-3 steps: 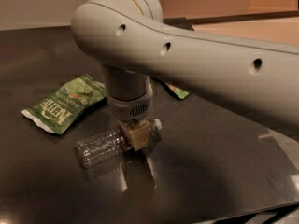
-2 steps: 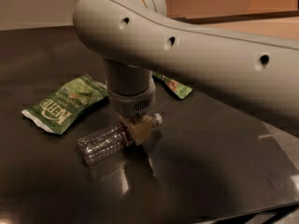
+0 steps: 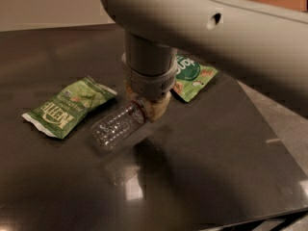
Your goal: Place water bottle upright
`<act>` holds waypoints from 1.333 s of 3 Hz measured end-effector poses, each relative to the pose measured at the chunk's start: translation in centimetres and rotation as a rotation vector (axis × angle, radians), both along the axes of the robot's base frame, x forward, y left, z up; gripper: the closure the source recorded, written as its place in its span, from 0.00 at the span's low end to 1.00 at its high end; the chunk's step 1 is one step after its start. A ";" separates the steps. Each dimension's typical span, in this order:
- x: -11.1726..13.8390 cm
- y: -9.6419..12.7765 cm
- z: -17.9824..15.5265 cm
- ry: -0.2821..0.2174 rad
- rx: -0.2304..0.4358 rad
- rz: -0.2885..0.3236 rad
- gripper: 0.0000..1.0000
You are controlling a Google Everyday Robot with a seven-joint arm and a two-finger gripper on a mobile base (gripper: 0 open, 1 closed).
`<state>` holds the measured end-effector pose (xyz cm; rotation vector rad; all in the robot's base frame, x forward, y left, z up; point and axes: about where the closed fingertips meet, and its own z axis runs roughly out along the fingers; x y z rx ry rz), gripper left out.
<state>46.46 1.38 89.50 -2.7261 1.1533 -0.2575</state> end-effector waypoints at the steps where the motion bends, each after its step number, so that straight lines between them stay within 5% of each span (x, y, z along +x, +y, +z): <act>1: 1.4 -0.5 1.5 -0.110 0.006 0.134 1.00; 2: 2.3 -0.8 1.9 -0.214 -0.032 0.294 1.00; 3: 2.5 -0.6 2.1 -0.234 -0.056 0.383 1.00; 4: 2.5 -0.6 2.1 -0.235 -0.056 0.383 1.00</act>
Offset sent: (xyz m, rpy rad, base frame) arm 0.0346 -0.0105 0.0213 -0.1287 -0.3523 0.6248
